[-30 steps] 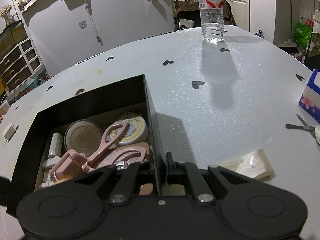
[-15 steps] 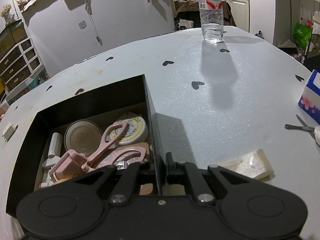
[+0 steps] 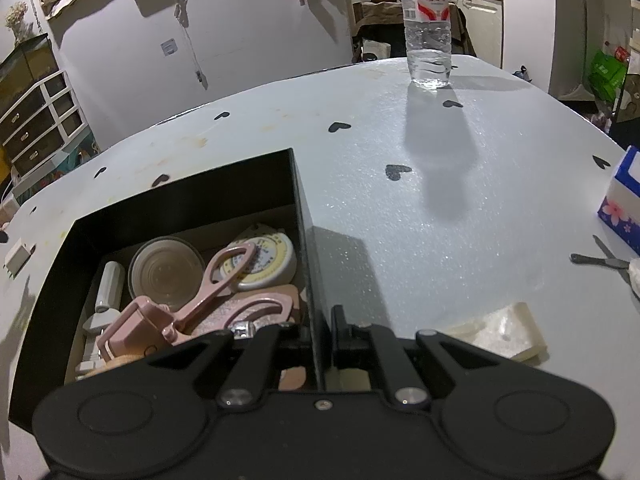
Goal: Organize rigid objects
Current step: 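Grasp the white charger plug with the left tool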
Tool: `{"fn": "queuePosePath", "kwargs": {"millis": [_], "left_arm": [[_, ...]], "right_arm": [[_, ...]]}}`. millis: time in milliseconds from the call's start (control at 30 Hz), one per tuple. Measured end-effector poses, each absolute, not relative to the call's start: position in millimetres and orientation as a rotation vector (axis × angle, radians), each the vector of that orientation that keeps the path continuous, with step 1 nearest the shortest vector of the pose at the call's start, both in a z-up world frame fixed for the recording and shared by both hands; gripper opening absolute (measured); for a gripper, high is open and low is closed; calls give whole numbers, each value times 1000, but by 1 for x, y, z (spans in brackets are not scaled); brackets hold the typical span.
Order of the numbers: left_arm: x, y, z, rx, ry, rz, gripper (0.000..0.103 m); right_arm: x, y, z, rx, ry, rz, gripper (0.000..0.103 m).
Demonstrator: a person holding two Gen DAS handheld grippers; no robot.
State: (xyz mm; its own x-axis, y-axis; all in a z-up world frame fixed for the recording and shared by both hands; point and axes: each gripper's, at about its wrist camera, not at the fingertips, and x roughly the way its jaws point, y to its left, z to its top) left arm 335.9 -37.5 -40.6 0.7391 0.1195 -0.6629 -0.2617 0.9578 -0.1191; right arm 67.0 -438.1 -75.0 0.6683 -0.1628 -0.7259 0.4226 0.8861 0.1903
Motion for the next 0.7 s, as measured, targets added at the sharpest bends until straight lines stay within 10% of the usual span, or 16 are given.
{"fn": "queuePosePath", "kwargs": {"millis": [400,700], "left_arm": [[366,-50,-77,-218,654,315,100],[369,-51,-76,-190,649,321,72]], "right_arm": [[70,-440,-76,359,781,-332,7],[72,-437,-76,345,786,-337,7]]}}
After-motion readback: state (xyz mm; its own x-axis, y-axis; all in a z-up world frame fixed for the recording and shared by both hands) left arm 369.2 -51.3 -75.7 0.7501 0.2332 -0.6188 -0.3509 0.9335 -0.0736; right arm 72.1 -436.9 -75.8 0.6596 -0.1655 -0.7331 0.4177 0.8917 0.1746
